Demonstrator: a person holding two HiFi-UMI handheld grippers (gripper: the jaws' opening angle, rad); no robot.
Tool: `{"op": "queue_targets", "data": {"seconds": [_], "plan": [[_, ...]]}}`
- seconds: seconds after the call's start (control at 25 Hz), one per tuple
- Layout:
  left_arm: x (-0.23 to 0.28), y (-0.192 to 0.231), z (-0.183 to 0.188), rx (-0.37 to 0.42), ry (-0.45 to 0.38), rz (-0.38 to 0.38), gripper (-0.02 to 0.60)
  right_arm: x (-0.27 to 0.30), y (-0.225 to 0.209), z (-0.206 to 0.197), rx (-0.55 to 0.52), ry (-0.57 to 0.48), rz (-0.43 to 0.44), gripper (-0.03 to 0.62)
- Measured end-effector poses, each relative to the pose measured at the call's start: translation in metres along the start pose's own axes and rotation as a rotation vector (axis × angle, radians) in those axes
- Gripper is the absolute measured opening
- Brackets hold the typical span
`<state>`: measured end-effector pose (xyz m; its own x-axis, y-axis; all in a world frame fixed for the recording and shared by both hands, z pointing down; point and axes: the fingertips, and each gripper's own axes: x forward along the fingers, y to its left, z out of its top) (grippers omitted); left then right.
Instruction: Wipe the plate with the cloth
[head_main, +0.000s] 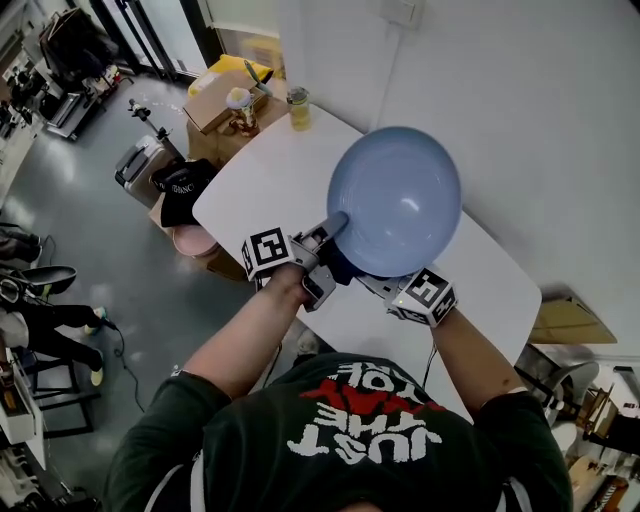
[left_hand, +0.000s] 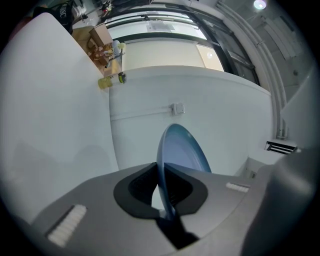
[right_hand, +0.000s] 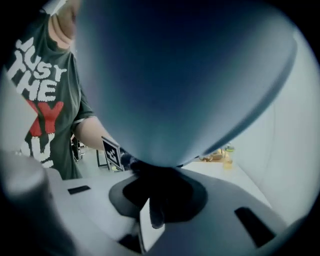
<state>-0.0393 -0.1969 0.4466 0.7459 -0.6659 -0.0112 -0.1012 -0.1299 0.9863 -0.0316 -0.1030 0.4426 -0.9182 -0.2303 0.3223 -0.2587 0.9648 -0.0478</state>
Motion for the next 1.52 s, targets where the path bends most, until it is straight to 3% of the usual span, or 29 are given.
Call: {"op": "queue_targets", "data": {"seconds": [0.12, 0.24, 0.48, 0.64, 0.84, 1.0, 1.16, 1.28, 1.4, 1.52], "plan": [[0.003, -0.014, -0.001, -0.011, 0.020, -0.096, 0.021, -0.005, 0.001, -0.002, 0.037, -0.024, 0.013, 0.049], [-0.001, -0.036, 0.004, -0.013, 0.006, -0.311, 0.021, -0.022, 0.008, 0.007, 0.059, -0.065, 0.065, 0.049], [-0.028, -0.068, 0.010, 0.171, 0.043, -0.627, 0.021, -0.075, -0.007, 0.024, 0.180, -0.162, 0.085, 0.048], [-0.040, -0.080, 0.016, 0.187, 0.063, -0.775, 0.021, -0.095, -0.037, 0.044, 0.339, -0.289, 0.089, 0.048], [-0.043, -0.084, 0.010, 0.176, 0.122, -0.850, 0.021, -0.082, -0.063, 0.076, 0.453, -0.358, 0.155, 0.048], [-0.042, -0.075, -0.001, 0.213, 0.163, -0.851, 0.021, -0.059, -0.075, 0.102, 0.567, -0.381, 0.262, 0.048], [-0.048, -0.079, 0.004, 0.202, 0.125, -0.876, 0.021, -0.082, -0.027, 0.151, 0.375, -0.479, 0.475, 0.048], [-0.054, -0.081, 0.014, 0.186, 0.096, -0.877, 0.021, -0.109, 0.017, 0.170, 0.236, -0.518, 0.586, 0.049], [-0.055, -0.087, 0.017, 0.176, 0.092, -0.871, 0.021, -0.111, 0.042, 0.175, 0.159, -0.504, 0.633, 0.048], [-0.051, -0.073, 0.012, 0.207, 0.120, -0.843, 0.020, -0.099, 0.040, 0.181, 0.124, -0.486, 0.590, 0.048]]}}
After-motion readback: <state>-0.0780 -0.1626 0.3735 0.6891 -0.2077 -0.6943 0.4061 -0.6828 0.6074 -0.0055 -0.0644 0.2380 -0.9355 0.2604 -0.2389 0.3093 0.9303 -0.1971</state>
